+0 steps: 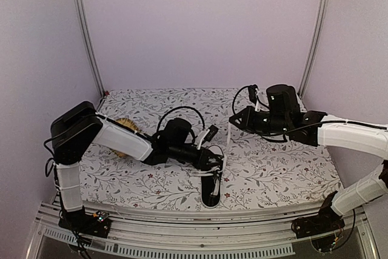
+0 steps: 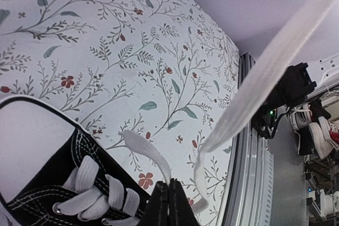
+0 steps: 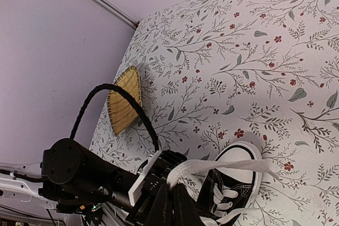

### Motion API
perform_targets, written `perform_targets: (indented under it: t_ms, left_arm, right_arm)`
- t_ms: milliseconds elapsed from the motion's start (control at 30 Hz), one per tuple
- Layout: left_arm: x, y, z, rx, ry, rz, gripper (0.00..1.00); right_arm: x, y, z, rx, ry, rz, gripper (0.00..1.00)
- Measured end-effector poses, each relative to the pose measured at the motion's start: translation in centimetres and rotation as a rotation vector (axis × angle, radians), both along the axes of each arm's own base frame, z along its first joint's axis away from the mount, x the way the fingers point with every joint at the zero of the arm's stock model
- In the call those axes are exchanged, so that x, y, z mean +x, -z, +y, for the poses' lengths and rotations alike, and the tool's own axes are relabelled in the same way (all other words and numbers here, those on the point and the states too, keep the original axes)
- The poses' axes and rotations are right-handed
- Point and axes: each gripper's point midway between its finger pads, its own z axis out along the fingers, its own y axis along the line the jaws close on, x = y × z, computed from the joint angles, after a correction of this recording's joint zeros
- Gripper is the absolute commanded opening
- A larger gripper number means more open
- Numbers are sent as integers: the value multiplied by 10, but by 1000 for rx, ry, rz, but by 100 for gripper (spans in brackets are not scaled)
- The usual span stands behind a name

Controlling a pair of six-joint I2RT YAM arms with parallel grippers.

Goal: Tie the shoes

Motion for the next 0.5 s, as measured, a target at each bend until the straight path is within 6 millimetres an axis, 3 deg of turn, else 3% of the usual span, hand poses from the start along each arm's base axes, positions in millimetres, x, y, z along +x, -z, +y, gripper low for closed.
perform_targets:
  t_ms: [133, 500]
  left_arm:
    - [-3, 12, 0, 14, 16, 23, 4]
    - [-2, 15, 5, 15, -7, 8, 0]
  right_arm:
    - [4, -1, 4, -2, -5, -5, 2]
    - [13, 0, 0, -34, 41, -16, 2]
